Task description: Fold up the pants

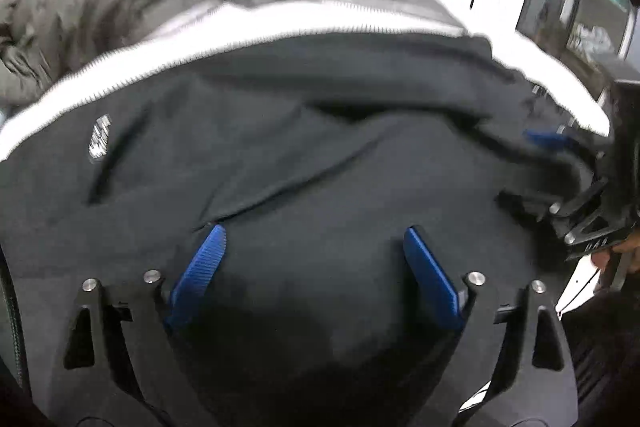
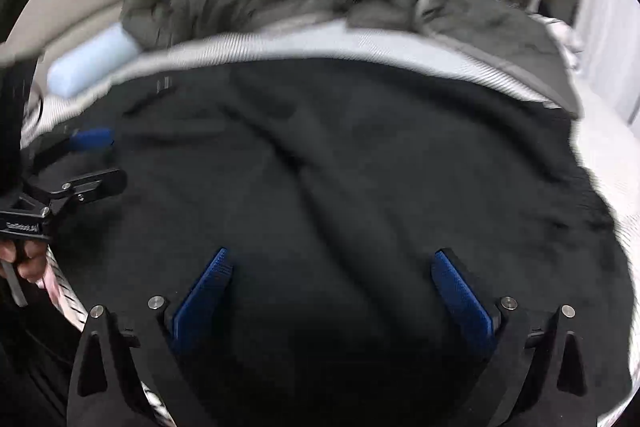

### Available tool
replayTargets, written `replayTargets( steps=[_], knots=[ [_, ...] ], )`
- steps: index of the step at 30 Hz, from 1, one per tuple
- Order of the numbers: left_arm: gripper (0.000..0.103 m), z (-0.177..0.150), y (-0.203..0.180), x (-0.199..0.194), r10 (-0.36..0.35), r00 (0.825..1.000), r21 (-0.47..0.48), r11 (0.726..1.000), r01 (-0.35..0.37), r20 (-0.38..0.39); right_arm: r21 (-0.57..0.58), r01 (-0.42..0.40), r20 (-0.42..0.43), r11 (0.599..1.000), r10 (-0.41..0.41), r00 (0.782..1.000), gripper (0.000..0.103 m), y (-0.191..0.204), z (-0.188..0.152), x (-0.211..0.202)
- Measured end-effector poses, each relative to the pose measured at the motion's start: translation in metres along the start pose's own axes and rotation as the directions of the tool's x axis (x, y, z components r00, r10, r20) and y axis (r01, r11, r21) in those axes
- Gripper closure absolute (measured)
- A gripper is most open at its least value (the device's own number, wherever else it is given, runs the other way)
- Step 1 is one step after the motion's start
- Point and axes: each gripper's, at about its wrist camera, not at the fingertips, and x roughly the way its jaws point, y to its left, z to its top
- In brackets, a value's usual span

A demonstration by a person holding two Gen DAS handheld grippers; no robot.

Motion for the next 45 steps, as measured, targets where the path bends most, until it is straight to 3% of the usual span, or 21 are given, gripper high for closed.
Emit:
replayTargets(
  steps=[3, 5, 6, 9, 11, 13, 16, 19, 21, 22, 24, 26, 28, 30, 32, 33, 36, 39, 41, 43, 45],
  knots=[
    [0.018, -0.009, 0.017, -0.003, -0.007, 1.000, -0.026, 1.000, 0.007, 0.009, 0.049, 0.137, -0.011, 0.989, -0.136, 0.991, 0.002, -0.030, -0.008, 0.003],
    [0.023, -0.013, 0.030, -0.009, 0.036, 0.999, -0.022, 0.999, -0.036, 0.017, 0.164, 0.321, -0.038, 0.933, -0.319, 0.947, 0.001, -0.074, -0.020, -0.005],
    [0.036, -0.016, 0.039, -0.013, 0.024, 1.000, -0.036, 0.999, -0.023, 0.020, 0.194, 0.376, -0.059, 0.906, -0.372, 0.926, 0.001, -0.090, -0.025, -0.007],
    [0.040, -0.015, 0.049, -0.026, 0.004, 0.999, -0.081, 0.997, -0.001, 0.035, 0.237, 0.396, -0.038, 0.887, -0.399, 0.916, 0.001, -0.093, -0.025, -0.012],
    [0.040, -0.011, 0.041, -0.040, 0.006, 0.996, -0.092, 0.996, 0.002, 0.084, 0.217, 0.379, 0.007, 0.900, -0.390, 0.921, 0.001, -0.081, -0.025, -0.021],
    [0.035, -0.008, 0.026, -0.045, -0.078, 0.991, -0.054, 0.995, 0.084, 0.105, 0.181, 0.325, 0.088, 0.928, -0.345, 0.935, 0.001, -0.052, -0.025, -0.040],
    [0.026, -0.011, -0.020, -0.036, -0.181, 0.980, 0.050, 0.983, 0.177, 0.089, 0.117, 0.114, 0.148, 0.987, -0.131, 0.980, 0.001, -0.002, -0.024, -0.055],
    [0.026, -0.020, -0.055, -0.015, -0.184, 0.983, 0.196, 0.964, 0.179, 0.007, 0.004, -0.042, 0.098, 0.999, 0.041, 0.994, 0.001, 0.046, -0.028, -0.038],
    [0.026, -0.029, -0.056, -0.015, -0.158, 0.987, 0.260, 0.953, 0.153, -0.001, -0.104, 0.033, 0.052, 0.994, -0.027, 0.998, 0.001, 0.061, -0.035, -0.023],
    [0.026, -0.032, -0.046, -0.020, -0.173, 0.985, 0.242, 0.956, 0.167, 0.004, -0.116, 0.051, 0.056, 0.992, -0.045, 0.997, 0.001, 0.055, -0.041, -0.027],
    [0.026, -0.035, -0.013, -0.030, -0.169, 0.986, 0.155, 0.974, 0.165, 0.012, -0.018, 0.103, 0.064, 0.994, -0.102, 0.993, 0.001, 0.017, -0.054, -0.048],
    [0.024, -0.039, 0.027, -0.039, -0.106, 0.994, 0.045, 0.993, 0.104, 0.024, 0.111, 0.307, 0.043, 0.945, -0.314, 0.949, 0.000, -0.039, -0.077, -0.067],
    [0.024, -0.039, 0.053, -0.043, -0.048, 0.998, -0.032, 0.998, 0.049, 0.031, 0.232, 0.469, -0.041, 0.852, -0.473, 0.880, 0.000, -0.085, -0.093, -0.070],
    [0.024, -0.038, 0.071, -0.054, -0.006, 0.998, -0.095, 0.995, 0.012, 0.060, 0.294, 0.417, -0.024, 0.860, -0.430, 0.903, 0.000, -0.096, -0.100, -0.083],
    [0.024, -0.034, 0.074, -0.064, -0.039, 0.993, -0.116, 0.992, 0.052, 0.108, 0.291, 0.421, 0.036, 0.859, -0.449, 0.893, 0.000, -0.081, -0.089, -0.095],
    [0.023, -0.030, 0.069, -0.066, -0.067, 0.990, -0.105, 0.991, 0.080, 0.122, 0.289, 0.397, 0.065, 0.871, -0.432, 0.900, 0.000, -0.080, -0.083, -0.098],
    [0.023, -0.007, 0.033, -0.048, -0.110, 0.989, -0.031, 0.993, 0.114, 0.098, 0.229, 0.257, 0.108, 0.939, -0.287, 0.952, 0.000, -0.052, -0.049, -0.086],
    [0.023, 0.018, -0.002, -0.018, -0.133, 0.990, -0.009, 0.991, 0.134, 0.048, 0.185, 0.094, 0.076, 0.978, -0.109, 0.991, 0.000, -0.016, -0.007, -0.048],
    [0.023, 0.030, -0.022, 0.002, -0.138, 0.990, 0.002, 0.990, 0.138, 0.004, 0.153, 0.021, 0.058, 0.988, -0.030, 0.998, 0.000, -0.004, 0.017, -0.020],
    [0.026, 0.032, -0.030, 0.021, -0.083, 0.995, 0.030, 0.996, 0.085, -0.058, 0.117, 0.013, 0.010, 0.993, -0.014, 1.000, 0.001, 0.006, 0.021, 0.009],
    [0.031, 0.029, -0.025, 0.019, -0.068, 0.996, 0.064, 0.995, 0.073, -0.065, 0.049, 0.102, -0.029, 0.994, -0.101, 0.994, 0.001, 0.006, 0.033, 0.028]
  ],
)
